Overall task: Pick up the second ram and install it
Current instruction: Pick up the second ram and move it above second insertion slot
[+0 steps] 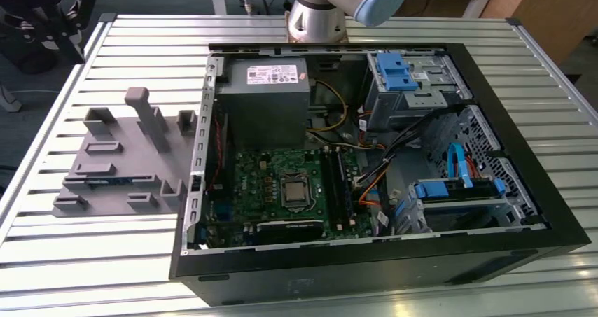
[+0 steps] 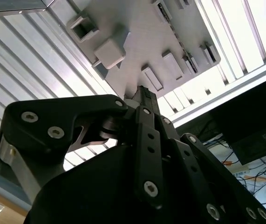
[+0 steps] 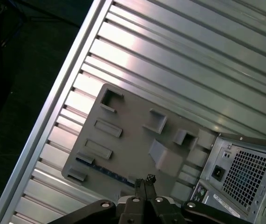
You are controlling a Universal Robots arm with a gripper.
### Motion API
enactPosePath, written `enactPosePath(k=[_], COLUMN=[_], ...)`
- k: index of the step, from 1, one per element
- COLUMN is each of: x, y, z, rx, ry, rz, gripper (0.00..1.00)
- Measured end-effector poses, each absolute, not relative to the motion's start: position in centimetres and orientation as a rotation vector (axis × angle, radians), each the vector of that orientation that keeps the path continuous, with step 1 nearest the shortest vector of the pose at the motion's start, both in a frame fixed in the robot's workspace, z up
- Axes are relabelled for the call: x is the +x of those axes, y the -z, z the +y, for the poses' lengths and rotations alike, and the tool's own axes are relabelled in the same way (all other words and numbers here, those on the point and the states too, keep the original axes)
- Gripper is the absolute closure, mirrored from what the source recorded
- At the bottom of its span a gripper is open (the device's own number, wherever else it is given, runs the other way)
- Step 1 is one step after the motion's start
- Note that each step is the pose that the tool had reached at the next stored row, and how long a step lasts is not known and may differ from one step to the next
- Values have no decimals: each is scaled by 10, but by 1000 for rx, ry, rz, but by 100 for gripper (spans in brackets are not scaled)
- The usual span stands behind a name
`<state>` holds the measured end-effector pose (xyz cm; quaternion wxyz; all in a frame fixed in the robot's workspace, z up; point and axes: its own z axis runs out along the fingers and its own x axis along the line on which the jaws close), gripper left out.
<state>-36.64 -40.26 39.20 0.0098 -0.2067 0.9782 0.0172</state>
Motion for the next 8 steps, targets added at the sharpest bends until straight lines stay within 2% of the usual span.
enactPosePath(k=[8], x=[-366], y=[-392], z=[-403], rx=[-711], ry=[-54], rz=[3040], gripper=[89])
